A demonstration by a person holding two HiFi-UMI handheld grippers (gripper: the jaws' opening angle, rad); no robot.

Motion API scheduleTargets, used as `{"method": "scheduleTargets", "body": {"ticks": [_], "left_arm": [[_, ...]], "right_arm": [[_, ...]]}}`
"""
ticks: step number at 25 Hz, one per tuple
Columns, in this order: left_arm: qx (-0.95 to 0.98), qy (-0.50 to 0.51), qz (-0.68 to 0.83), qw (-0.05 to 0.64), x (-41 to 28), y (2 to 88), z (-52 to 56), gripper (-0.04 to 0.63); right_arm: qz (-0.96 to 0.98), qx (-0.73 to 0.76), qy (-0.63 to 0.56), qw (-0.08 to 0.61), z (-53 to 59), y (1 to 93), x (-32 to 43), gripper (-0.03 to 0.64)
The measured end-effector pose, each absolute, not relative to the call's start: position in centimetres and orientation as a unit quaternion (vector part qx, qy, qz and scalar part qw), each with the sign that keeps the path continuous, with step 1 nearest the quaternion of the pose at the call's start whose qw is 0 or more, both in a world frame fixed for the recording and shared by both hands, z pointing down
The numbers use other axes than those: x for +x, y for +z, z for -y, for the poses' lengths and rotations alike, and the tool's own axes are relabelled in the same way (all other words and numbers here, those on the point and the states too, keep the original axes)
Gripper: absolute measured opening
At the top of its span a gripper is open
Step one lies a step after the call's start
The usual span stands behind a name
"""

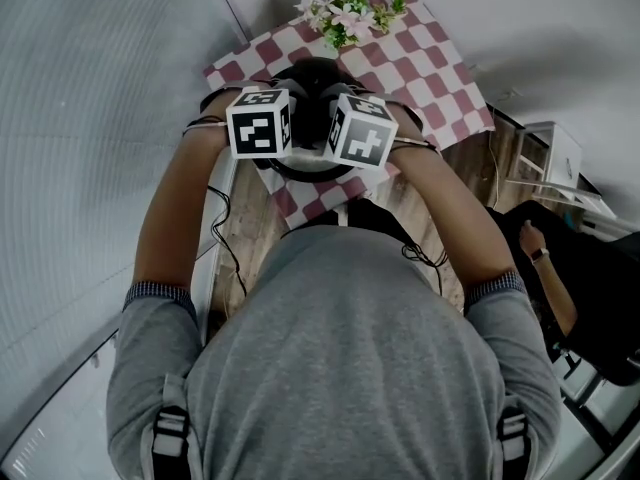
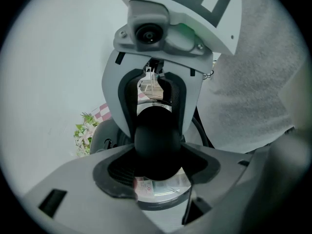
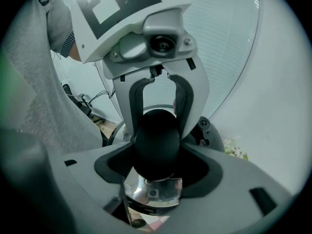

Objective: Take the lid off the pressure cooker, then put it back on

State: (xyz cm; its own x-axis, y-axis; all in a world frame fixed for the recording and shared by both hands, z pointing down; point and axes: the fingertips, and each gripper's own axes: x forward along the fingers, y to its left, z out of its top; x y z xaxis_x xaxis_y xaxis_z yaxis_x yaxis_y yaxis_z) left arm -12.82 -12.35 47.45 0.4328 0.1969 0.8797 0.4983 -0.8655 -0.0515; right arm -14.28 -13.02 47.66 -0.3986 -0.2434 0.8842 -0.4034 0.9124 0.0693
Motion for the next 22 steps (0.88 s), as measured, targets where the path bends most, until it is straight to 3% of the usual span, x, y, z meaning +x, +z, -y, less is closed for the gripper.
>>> {"method": "scheduleTargets", "body": {"ticks": [22], "left_arm": [[-0.842, -0.501, 0.152, 0.13, -8.2, 47.1, 11.7, 0.302]], "right_arm": [[0.848, 0.144, 0.039, 0.508, 12.2, 47.3, -9.8, 0.291]]}}
